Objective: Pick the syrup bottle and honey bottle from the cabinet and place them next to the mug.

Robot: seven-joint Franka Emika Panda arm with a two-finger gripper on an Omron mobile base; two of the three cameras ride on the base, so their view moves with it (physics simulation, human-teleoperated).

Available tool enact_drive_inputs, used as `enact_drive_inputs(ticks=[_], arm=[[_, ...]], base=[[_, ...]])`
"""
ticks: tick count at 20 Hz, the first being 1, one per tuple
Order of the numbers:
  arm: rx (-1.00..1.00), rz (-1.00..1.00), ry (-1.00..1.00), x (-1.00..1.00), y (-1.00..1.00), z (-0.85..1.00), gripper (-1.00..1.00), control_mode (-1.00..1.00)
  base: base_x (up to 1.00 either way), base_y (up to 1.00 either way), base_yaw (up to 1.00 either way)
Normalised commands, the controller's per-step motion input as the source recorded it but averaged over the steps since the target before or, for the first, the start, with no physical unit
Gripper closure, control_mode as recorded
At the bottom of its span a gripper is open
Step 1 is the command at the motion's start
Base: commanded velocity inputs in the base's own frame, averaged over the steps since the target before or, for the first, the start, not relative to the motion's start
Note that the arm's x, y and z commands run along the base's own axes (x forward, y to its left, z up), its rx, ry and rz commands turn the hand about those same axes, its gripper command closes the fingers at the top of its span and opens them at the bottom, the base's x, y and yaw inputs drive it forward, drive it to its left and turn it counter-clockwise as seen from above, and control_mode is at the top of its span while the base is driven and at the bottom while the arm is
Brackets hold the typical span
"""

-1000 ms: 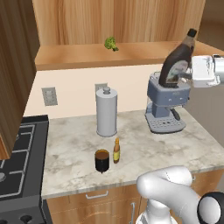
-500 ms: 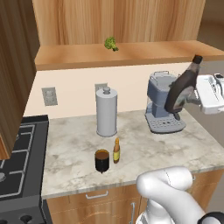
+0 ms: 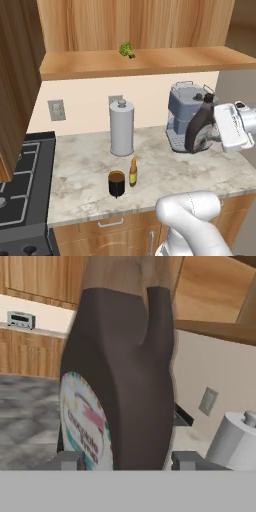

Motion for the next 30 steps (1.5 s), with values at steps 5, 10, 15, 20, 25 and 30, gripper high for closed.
enact_drive_inputs(ticks=[5, 10, 15, 20, 25, 30], arm=[[-0.14, -0.06, 0.00, 0.18, 0.23, -0.62, 1.00, -1.00], [-0.09, -0.07, 0.00, 0.48, 0.32, -0.62, 1.00, -1.00], [-0.04, -0.04, 0.01, 0.78, 0.39, -0.47, 1.00, -1.00], [0.00, -0.01, 0.05, 0.75, 0.12, -0.28, 1.00, -1.00], [0.00, 0.00, 0.07, 0.57, 0.00, -0.27, 1.00, -1.00], [0.06, 0.01, 0.05, 0.32, 0.00, -0.51, 1.00, -1.00]], base=[[0.00, 0.00, 0.00], [0.00, 0.00, 0.00], [0.00, 0.00, 0.00], [0.00, 0.00, 0.00], [0.00, 0.00, 0.00], [0.00, 0.00, 0.00]])
